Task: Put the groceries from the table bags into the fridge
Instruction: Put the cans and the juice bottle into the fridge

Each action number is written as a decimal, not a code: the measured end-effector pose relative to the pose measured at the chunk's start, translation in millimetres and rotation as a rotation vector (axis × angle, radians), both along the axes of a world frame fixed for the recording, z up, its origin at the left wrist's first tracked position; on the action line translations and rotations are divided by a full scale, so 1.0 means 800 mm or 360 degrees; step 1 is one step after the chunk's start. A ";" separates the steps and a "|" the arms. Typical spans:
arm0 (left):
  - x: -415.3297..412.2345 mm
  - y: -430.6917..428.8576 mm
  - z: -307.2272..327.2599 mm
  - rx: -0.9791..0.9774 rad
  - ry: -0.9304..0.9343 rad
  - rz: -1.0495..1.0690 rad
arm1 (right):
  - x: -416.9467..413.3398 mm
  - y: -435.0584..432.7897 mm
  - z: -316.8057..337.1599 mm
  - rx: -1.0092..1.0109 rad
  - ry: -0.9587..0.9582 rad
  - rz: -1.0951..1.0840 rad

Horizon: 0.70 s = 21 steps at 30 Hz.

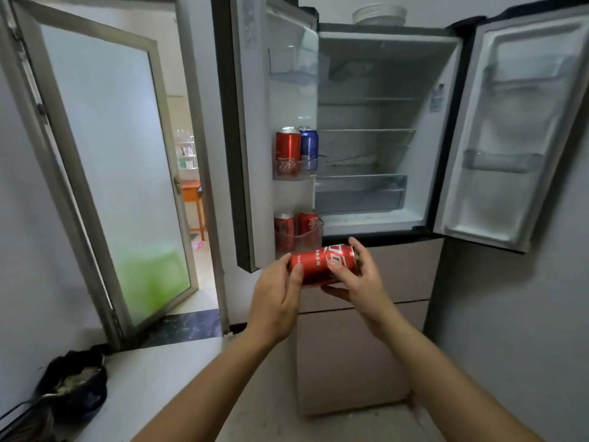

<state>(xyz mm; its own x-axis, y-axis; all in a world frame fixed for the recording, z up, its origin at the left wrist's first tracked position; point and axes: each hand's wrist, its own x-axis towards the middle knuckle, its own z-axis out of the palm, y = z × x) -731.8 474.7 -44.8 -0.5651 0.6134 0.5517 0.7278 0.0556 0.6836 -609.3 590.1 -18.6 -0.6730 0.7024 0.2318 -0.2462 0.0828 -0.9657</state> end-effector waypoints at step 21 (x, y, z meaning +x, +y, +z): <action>-0.222 0.234 0.328 0.0239 0.1039 0.1420 | -0.222 0.299 0.361 0.0728 0.1329 -0.0235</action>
<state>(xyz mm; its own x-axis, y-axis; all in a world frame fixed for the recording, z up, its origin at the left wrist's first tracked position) -909.1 661.6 217.4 -0.3444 0.0344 0.9382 0.6904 0.6864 0.2283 -787.3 829.0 269.9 -0.0791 0.4895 0.8684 -0.7964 0.4930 -0.3504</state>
